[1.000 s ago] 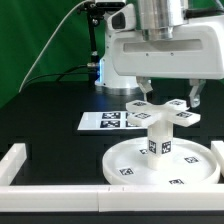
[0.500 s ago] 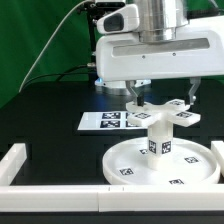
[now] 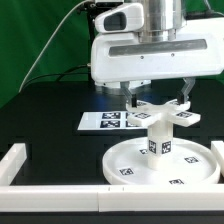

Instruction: Assemble round table

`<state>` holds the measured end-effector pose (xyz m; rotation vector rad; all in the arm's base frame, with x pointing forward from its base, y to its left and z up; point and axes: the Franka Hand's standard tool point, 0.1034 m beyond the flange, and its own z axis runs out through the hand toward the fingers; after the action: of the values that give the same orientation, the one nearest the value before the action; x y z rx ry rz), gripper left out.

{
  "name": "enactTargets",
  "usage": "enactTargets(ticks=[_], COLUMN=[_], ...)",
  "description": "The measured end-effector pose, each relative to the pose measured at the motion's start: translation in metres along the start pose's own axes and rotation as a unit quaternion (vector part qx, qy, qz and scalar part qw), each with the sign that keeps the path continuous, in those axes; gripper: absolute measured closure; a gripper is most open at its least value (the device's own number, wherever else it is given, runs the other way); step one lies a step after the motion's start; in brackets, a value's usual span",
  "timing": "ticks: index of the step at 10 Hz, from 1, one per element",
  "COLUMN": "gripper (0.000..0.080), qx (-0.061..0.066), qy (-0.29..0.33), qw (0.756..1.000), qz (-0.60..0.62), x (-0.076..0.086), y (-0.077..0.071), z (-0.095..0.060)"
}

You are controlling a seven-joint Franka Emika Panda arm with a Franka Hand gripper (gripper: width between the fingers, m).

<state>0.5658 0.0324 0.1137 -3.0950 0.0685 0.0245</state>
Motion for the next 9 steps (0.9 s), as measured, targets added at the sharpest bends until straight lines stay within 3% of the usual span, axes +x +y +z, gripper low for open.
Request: enactTargets(ticks=[7, 9], gripper=[0.0151, 0.0363], qx=[-0.002, -0.002], qy=[-0.001, -0.001], qw=[1.000, 1.000], qz=[0.009, 0.010], x=[-0.002, -0.002], y=[-0.008, -0.007], z=[0.014, 0.013])
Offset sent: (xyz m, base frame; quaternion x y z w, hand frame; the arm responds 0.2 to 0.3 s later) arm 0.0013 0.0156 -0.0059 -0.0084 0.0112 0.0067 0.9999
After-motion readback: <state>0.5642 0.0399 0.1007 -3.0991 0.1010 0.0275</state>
